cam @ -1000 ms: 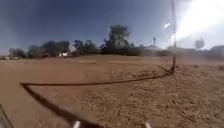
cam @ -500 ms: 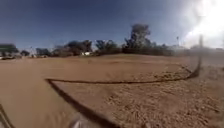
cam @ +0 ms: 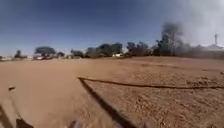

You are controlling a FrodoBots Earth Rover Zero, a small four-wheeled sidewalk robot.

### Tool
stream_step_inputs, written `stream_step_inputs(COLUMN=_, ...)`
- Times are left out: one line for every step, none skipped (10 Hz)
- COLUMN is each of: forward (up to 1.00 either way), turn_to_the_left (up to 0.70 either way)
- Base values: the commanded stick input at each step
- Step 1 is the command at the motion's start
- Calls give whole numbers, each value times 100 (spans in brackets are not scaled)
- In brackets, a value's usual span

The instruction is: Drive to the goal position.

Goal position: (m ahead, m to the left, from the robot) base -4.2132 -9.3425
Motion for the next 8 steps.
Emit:
stream_step_inputs(forward=70, turn_to_the_left=0)
stream_step_inputs(forward=70, turn_to_the_left=-13)
stream_step_inputs(forward=70, turn_to_the_left=-27)
stream_step_inputs(forward=70, turn_to_the_left=-27)
stream_step_inputs(forward=70, turn_to_the_left=-27)
stream_step_inputs(forward=70, turn_to_the_left=-27)
stream_step_inputs(forward=70, turn_to_the_left=-27)
stream_step_inputs(forward=70, turn_to_the_left=-27)
